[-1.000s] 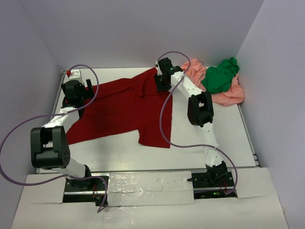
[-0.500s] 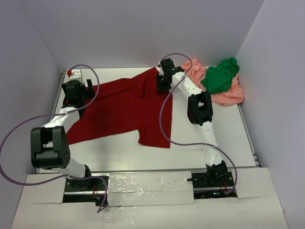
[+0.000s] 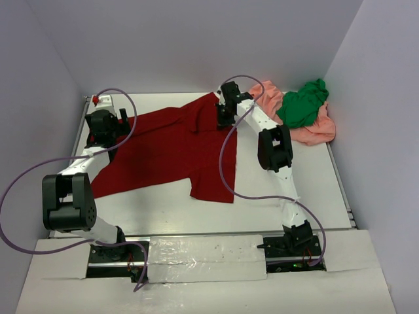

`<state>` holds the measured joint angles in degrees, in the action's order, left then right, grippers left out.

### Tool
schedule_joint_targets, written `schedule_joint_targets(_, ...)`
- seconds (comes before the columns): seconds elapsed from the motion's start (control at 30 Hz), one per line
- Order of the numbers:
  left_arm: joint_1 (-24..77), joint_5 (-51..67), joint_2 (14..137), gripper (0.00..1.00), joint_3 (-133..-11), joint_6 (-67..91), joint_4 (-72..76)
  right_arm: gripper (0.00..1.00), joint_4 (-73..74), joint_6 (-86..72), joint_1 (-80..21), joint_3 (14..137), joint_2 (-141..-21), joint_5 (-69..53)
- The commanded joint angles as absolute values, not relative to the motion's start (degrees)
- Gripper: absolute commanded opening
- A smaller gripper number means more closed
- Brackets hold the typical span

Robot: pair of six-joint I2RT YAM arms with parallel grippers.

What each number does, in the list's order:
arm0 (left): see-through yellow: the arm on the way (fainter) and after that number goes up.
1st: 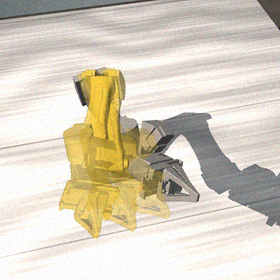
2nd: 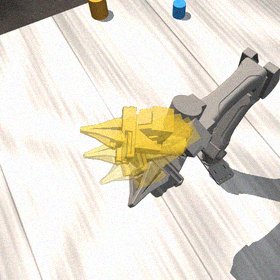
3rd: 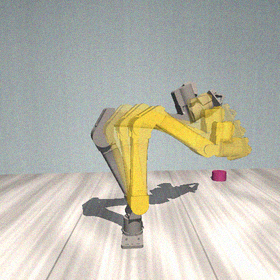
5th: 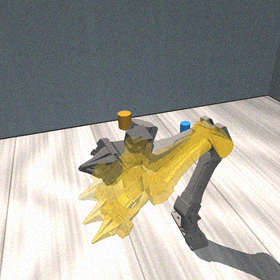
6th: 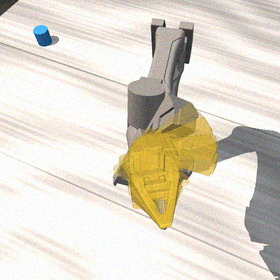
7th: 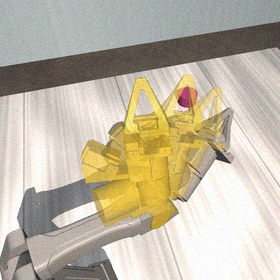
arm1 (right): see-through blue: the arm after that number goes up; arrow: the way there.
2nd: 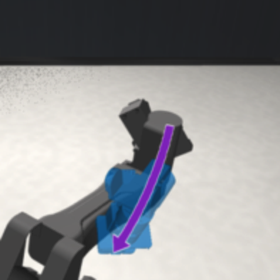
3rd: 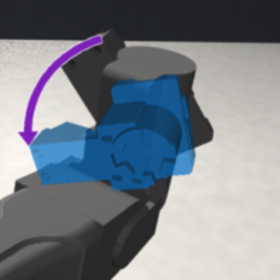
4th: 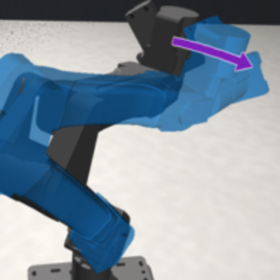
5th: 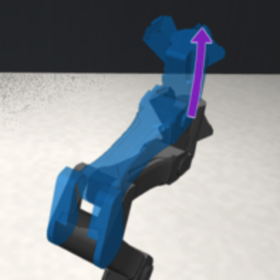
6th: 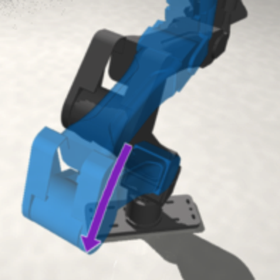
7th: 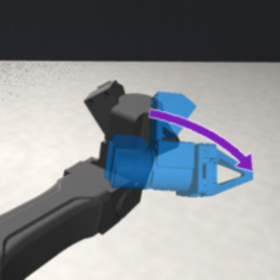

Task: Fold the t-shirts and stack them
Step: Fold the tshirt

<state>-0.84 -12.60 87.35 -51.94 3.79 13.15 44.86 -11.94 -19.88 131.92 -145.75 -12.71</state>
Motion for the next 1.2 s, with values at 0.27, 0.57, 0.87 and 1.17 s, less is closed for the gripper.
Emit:
schedule_joint_targets(0.27, -0.5, -11.7, 86.5, 0.99, -52.5, 3.6, 15.5, 0.40, 41.5, -7.6, -20.6, 128.7, -141.4, -7.0)
schedule_joint_targets(0.57, -0.6, -11.8, 86.5, 0.99, -52.1, 3.3, 15.9, 0.45, 41.5, -6.2, -21.6, 129.8, -142.0, -4.9)
schedule_joint_targets(0.87, -0.5, -11.8, 86.8, 0.99, -52.2, 3.3, 16.1, 0.42, 40.5, -5.5, -22.1, 129.5, -142.3, -5.4)
schedule_joint_targets(1.17, -0.6, -11.7, 87.1, 0.99, -51.9, 3.1, 16.4, 0.24, 40.5, -5.8, -22.2, 129.8, -142.8, -8.0)
